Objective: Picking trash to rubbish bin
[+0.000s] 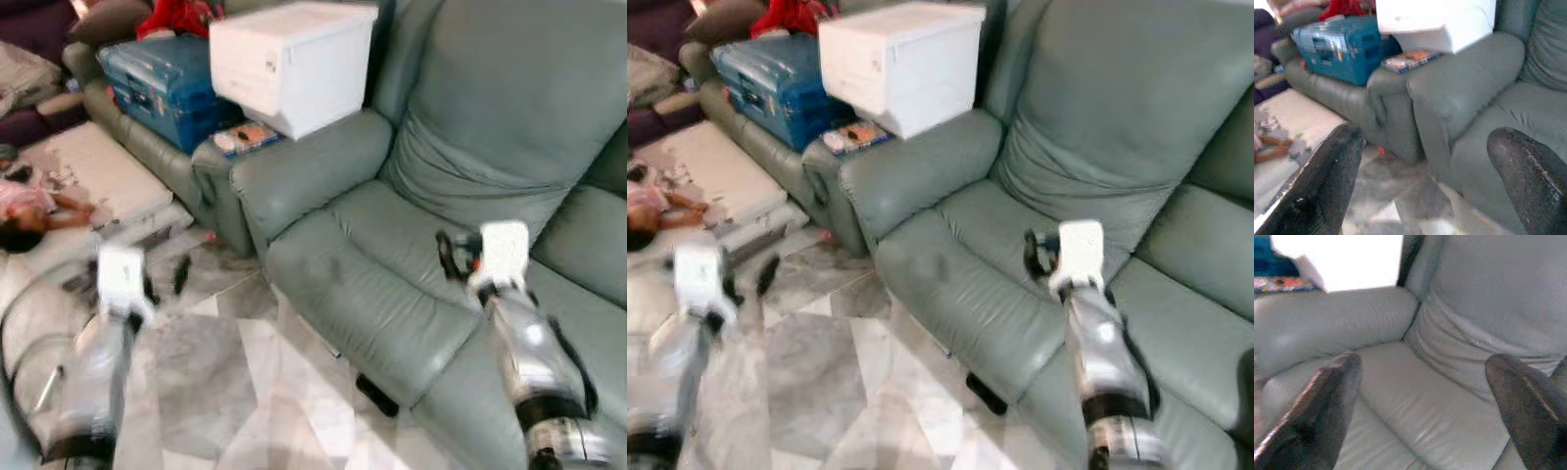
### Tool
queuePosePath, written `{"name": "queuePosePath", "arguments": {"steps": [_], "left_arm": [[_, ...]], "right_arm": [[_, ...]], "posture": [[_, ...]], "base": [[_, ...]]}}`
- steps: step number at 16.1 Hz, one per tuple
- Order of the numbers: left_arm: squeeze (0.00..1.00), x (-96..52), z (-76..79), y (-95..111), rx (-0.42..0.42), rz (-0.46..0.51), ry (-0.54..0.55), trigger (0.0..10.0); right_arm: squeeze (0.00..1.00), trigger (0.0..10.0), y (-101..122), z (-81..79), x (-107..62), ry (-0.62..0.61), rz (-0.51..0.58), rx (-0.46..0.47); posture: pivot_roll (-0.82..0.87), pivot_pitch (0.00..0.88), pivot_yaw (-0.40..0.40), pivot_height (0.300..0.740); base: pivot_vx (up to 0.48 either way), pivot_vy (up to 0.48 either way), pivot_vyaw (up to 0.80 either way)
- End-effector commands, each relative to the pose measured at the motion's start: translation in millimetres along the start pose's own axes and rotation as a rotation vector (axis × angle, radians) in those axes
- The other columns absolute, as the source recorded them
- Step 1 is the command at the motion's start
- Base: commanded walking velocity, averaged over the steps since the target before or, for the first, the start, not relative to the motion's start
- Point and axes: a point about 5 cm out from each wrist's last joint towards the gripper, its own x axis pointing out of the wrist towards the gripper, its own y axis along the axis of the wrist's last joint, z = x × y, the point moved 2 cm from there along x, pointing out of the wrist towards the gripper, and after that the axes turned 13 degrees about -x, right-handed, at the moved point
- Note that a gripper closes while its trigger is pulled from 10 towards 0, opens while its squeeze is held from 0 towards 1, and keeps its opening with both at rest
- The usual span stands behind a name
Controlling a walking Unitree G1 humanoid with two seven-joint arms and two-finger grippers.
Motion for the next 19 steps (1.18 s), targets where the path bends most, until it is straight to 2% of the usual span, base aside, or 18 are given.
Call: {"name": "queuePosePath", "arguments": {"steps": [1,2,4,5,6,7,10,12,13,17,19], "left_arm": [[0.0,-12.8,16.1,8,0.011,0.036,-0.054,10.0],[0.0,-33.3,27.2,1,-0.009,0.021,-0.065,10.0],[0.0,-51.4,36.7,-7,-0.024,0.005,-0.06,10.0],[0.0,-56.1,39.1,-9,-0.035,-0.005,-0.056,10.0],[0.0,-67.0,45.9,-13,-0.016,-0.043,-0.053,10.0],[0.0,-65.0,46.8,-14,-0.021,-0.065,-0.038,10.0],[0.0,-55.6,60.2,1,-0.093,-0.075,-0.04,10.0],[0.0,-49.8,67.1,13,-0.124,-0.05,-0.045,10.0],[0.0,-48.8,68.8,16,-0.178,-0.047,-0.021,10.0],[0.0,-43.3,59.8,21,-0.223,-0.034,0.066,10.0],[0.0,-41.7,59.4,20,-0.132,-0.048,0.106,10.0]], "right_arm": [[0.0,10.0,4,-0.6,-13.9,-0.02,0.018,-0.011],[0.0,10.0,0,-1.9,-34.5,-0.037,0.002,0.007],[0.0,10.0,-7,-7.0,-57.4,-0.042,-0.034,0.023],[0.0,10.0,-8,-9.0,-63.4,-0.039,-0.042,0.03],[0.0,10.0,-3,-15.6,-77.9,-0.027,-0.05,0.08],[0.0,10.0,-1,-19.2,-79.1,-0.022,-0.056,0.121],[0.0,10.0,10,-23.2,-77.5,-0.006,-0.093,0.138],[0.0,10.0,17,-22.2,-76.8,0.023,-0.076,0.067],[0.0,10.0,21,-19.4,-77.8,0.022,-0.077,0.057],[0.0,10.0,28,-15.8,-69.6,0.021,-0.076,0.043],[0.0,10.0,31,-15.4,-66.3,0.024,-0.07,0.056]], "posture": [[0.06,0.0,0.052,0.74],[0.07,0.0,0.05,0.74],[0.07,0.0,0.047,0.74],[0.07,0.0,0.047,0.74],[0.06,0.0,0.045,0.74],[0.06,0.0,0.043,0.74],[0.06,0.0,0.033,0.74],[0.05,0.0,0.028,0.74],[0.05,0.0,0.026,0.74],[0.06,0.0,0.024,0.74],[0.06,0.0,0.023,0.74]], "base": [[0.0,0.0,0.0],[0.0,0.0,0.0],[0.0,0.0,0.0],[0.0,0.0,0.0],[0.0,0.0,0.0],[0.0,0.0,0.0],[0.0,0.0,0.0],[0.0,0.0,0.21],[0.0,0.0,0.8],[0.0,0.0,0.8],[0.0,0.0,0.8]]}}
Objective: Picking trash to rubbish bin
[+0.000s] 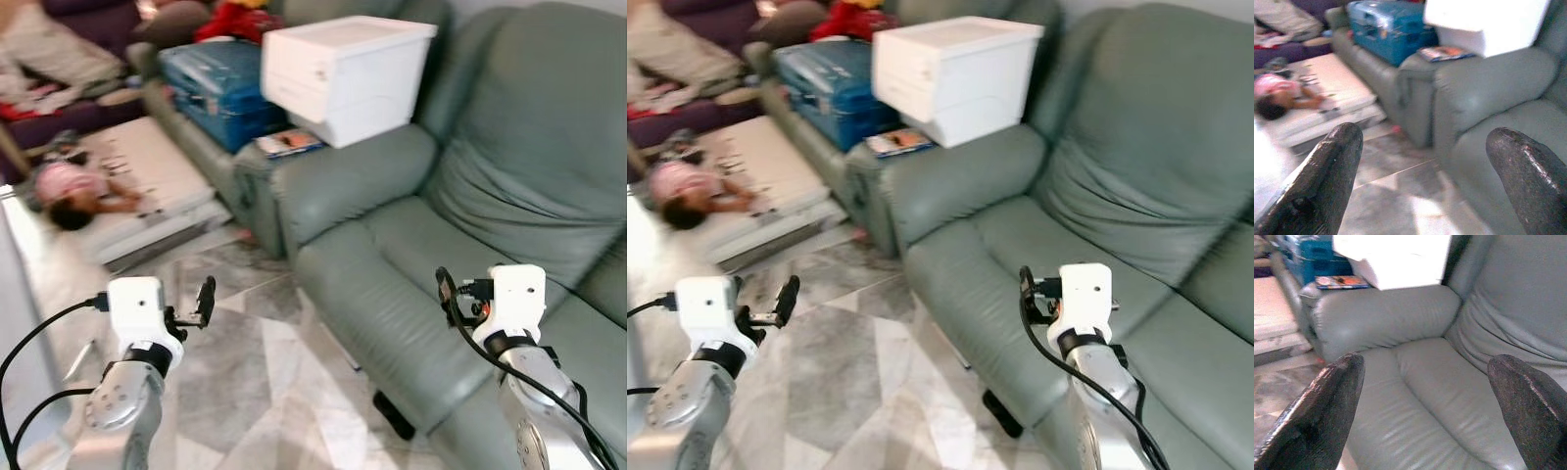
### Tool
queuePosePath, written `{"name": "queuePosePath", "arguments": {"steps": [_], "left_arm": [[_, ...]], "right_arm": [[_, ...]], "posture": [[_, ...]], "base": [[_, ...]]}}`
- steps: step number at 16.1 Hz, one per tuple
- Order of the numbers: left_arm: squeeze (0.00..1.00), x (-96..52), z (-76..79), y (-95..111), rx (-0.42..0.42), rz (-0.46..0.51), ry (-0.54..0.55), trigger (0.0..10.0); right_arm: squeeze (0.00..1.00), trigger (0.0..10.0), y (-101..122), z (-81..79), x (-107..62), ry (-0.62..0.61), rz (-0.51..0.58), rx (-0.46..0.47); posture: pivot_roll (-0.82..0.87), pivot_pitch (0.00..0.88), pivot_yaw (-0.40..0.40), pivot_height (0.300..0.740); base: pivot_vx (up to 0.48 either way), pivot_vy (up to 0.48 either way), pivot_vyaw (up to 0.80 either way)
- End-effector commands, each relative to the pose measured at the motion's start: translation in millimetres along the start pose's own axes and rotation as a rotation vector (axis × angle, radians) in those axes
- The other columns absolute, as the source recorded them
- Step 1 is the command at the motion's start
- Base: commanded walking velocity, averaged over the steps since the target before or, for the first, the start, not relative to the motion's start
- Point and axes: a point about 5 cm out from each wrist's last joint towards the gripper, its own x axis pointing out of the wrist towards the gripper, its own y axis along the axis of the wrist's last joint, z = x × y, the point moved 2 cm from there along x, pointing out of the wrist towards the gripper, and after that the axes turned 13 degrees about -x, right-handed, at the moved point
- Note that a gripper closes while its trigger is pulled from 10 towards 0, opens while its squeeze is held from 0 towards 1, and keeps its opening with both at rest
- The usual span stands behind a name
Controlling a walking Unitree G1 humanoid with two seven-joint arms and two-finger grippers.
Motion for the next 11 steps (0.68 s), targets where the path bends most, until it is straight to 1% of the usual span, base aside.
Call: {"name": "queuePosePath", "arguments": {"steps": [1,2,3,5,6,7,8,9,10,11], "left_arm": [[0.0,1.5,2.8,1,0.044,-0.016,0.013,10.0],[0.0,0.5,3.5,1,0.062,-0.008,0.045,10.0],[0.0,1.2,6.8,2,0.034,-0.007,0.035,10.0],[0.0,3.6,9.5,5,0.026,0.003,0.036,10.0],[0.0,4.7,12.4,7,-0.018,0.016,0.026,10.0],[0.0,5.6,18.9,12,-0.095,0.043,-0.009,10.0],[0.0,5.5,18.9,12,-0.088,0.047,0.001,10.0],[0.0,5.2,16.5,12,-0.074,0.044,0.041,10.0],[0.0,3.0,13.8,9,-0.079,0.028,0.088,10.0],[0.0,1.0,13.9,7,-0.057,0.018,0.094,10.0]], "right_arm": [[0.0,10.0,5,0.8,-0.1,0.002,0.007,0.005],[0.0,10.0,7,-1.5,-0.8,0.01,0.009,0.009],[0.0,10.0,8,-3.2,-1.3,0.017,0.01,0.011],[0.0,10.0,9,-5.5,-2.8,0.026,0.01,0.013],[0.0,10.0,10,-6.9,-4.0,0.033,0.009,0.013],[0.0,10.0,12,-9.2,-5.1,0.047,0.016,0.005],[0.0,10.0,13,-10.0,-5.2,0.05,0.017,0.006],[0.0,10.0,14,-10.5,-5.6,0.054,0.018,0.003],[0.0,10.0,15,-11.2,-6.6,0.059,0.02,0.005],[0.0,10.0,16,-12.2,-7.3,0.066,0.021,0.008]], "posture": [[0.07,0.0,0.022,0.74],[0.06,0.0,0.02,0.74],[0.06,0.0,0.02,0.74],[0.06,0.0,0.021,0.74],[0.06,0.0,0.021,0.74],[0.06,0.0,0.021,0.74],[0.06,0.0,0.021,0.74],[0.06,0.0,0.022,0.74],[0.06,0.0,0.02,0.74],[0.06,0.0,0.02,0.74]], "base": [[0.0,0.0,0.8],[0.0,0.0,0.8],[0.0,0.0,0.8],[0.0,0.0,0.8],[0.0,0.0,0.8],[0.0,0.0,0.8],[0.0,0.0,0.8],[0.0,0.0,0.8],[0.0,0.0,0.8],[0.0,0.0,0.8]]}}
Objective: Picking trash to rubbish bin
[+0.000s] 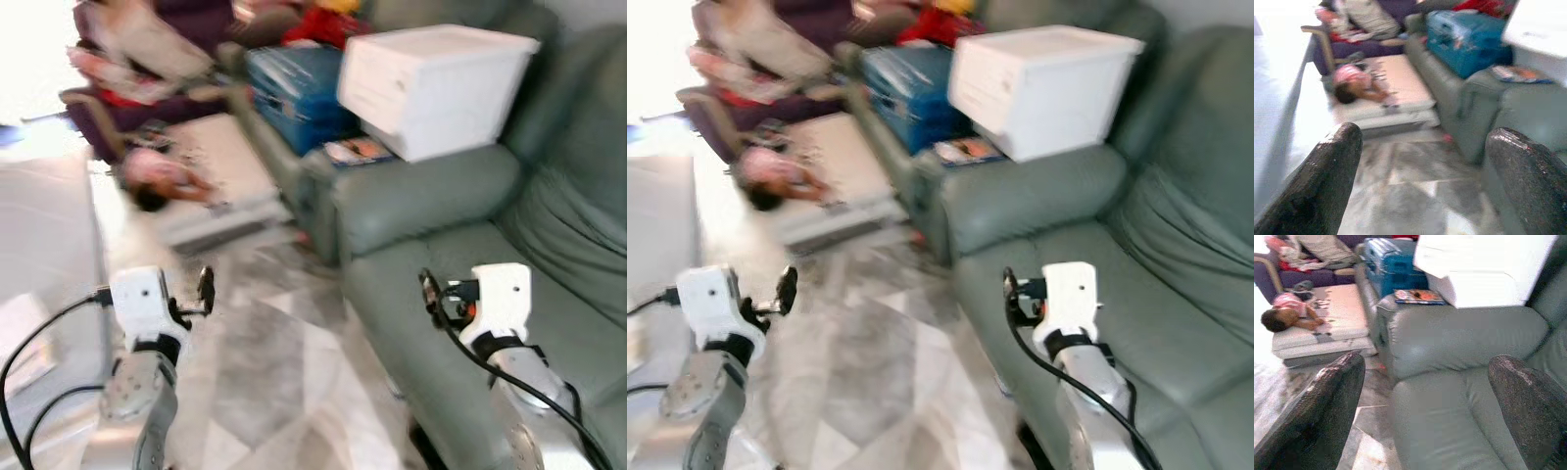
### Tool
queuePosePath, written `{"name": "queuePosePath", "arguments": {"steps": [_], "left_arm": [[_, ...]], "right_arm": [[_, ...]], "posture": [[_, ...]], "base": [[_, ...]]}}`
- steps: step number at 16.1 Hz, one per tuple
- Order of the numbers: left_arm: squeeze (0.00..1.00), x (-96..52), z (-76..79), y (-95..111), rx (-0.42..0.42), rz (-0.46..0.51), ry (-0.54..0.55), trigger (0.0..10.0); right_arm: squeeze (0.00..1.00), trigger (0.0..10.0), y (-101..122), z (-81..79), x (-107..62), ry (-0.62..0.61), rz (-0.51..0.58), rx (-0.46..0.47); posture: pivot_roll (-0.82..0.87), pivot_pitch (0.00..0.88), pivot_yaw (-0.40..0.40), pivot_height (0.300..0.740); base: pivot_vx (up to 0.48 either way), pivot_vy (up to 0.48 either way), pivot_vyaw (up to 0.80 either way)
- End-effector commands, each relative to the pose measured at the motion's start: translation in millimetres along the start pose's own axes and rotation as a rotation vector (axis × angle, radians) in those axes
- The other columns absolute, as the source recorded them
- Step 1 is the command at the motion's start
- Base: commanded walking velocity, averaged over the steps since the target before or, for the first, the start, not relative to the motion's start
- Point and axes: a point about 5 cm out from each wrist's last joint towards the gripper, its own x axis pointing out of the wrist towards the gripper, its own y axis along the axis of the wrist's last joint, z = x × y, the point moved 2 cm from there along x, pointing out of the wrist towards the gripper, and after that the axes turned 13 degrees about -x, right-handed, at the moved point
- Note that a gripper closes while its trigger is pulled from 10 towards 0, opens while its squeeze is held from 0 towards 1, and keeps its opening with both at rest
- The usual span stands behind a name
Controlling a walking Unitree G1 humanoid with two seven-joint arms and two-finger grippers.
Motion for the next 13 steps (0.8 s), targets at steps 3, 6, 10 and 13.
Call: {"name": "queuePosePath", "arguments": {"steps": [3,6,10,13], "left_arm": [[0.0,-5.1,3.8,4,0.066,0.011,-0.02,10.0],[0.0,-6.0,8.2,0,0.038,-0.017,-0.034,10.0],[0.0,-6.3,12.5,1,0.017,-0.029,-0.058,10.0],[0.0,-8.1,18.1,2,-0.04,-0.015,-0.074,10.0]], "right_arm": [[0.0,10.0,12,-2.3,-0.8,0.016,0.034,0.008],[0.0,10.0,17,-7.1,-0.3,0.034,0.046,0.019],[0.0,10.0,19,-6.4,-1.2,0.04,0.046,0.023],[0.0,10.0,20,-6.5,-1.9,0.048,0.046,0.026]], "posture": [[0.07,0.005,0.017,0.74],[0.07,0.009,0.018,0.74],[0.06,0.014,0.017,0.74],[0.05,0.013,0.014,0.74]], "base": [[0.0,0.0,0.8],[0.0,0.0,0.8],[0.0,0.0,0.8],[0.0,0.0,0.8]]}}
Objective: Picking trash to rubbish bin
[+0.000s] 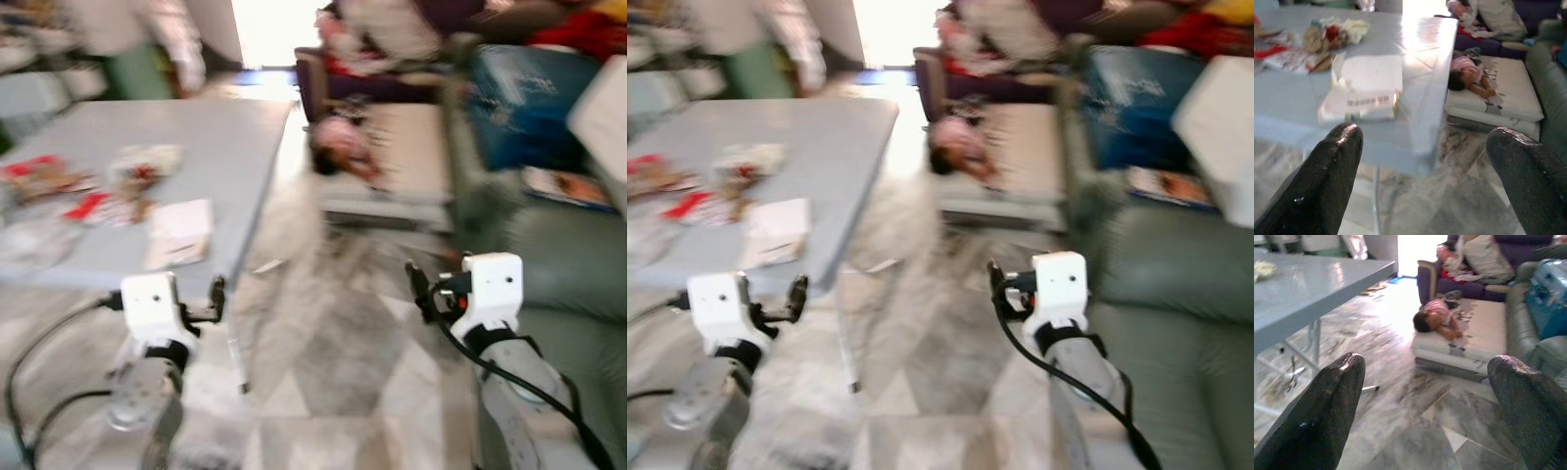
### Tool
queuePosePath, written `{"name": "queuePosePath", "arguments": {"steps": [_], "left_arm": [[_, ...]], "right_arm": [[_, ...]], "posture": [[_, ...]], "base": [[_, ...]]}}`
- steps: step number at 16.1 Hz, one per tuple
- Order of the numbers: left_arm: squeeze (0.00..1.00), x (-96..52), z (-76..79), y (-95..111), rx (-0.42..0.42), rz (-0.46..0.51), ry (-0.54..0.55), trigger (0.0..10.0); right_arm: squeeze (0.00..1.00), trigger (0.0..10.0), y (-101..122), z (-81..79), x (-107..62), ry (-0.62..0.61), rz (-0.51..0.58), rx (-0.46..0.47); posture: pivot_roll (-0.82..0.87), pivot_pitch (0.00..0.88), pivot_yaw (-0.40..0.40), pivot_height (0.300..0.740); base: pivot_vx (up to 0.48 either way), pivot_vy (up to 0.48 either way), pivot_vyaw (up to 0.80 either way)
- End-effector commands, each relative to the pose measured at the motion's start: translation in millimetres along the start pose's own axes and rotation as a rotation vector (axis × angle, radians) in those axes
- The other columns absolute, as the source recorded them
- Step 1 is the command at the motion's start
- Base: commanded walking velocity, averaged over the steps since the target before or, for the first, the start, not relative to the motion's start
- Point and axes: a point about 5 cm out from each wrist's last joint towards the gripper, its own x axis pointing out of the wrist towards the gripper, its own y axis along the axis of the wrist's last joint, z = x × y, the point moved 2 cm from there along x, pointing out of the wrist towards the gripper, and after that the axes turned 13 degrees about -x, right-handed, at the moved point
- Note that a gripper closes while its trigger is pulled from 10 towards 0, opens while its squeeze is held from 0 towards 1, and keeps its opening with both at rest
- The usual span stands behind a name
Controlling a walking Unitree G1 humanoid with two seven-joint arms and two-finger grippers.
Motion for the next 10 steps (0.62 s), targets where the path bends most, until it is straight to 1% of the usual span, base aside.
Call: {"name": "queuePosePath", "arguments": {"steps": [1,2,3,5,7,9,10], "left_arm": [[0.0,-0.3,-0.6,7.8,0.009,0.028,0.001,10.0],[0.0,0.5,-2.1,7.4,0.019,0.022,0.008,10.0],[0.0,1.0,-3.3,6.4,0.018,0.014,0.012,10.0],[0.0,0.9,-2.7,5.7,0.023,0.007,0.009,10.0],[0.0,1.3,-1.3,4.7,0.023,0.002,0.001,10.0],[0.0,3.0,0.0,5.3,0.017,0.006,-0.003,10.0],[0.0,4.0,0.6,5.6,0.016,0.008,-0.005,10.0]], "right_arm": [[0.0,10.0,5.1,1.3,-1.3,-0.009,0.013,0.012],[0.0,10.0,6.0,1.5,-1.2,-0.01,0.018,0.024],[0.0,10.0,6.6,2.9,-0.4,-0.014,0.017,0.058],[0.0,10.0,4.5,2.5,-0.4,-0.007,0.0,0.095],[0.0,10.0,1.2,0.2,0.1,0.0,-0.027,0.111],[0.0,10.0,5.1,-3.4,1.8,-0.008,-0.011,0.163],[0.0,10.0,9.0,-5.3,2.6,-0.007,0.005,0.215]], "posture": [[0.05,0.013,0.014,0.74],[0.05,0.01,0.013,0.74],[0.05,0.009,0.013,0.74],[0.05,0.002,0.014,0.74],[0.05,0.0,0.014,0.74],[0.05,0.0,0.014,0.74],[0.05,0.0,0.014,0.74]], "base": [[0.0,0.0,0.8],[0.0,0.0,0.8],[0.0,0.0,0.0],[0.0,0.0,0.0],[0.0,0.0,0.0],[0.0,0.0,0.0],[0.0,0.0,0.0]]}}
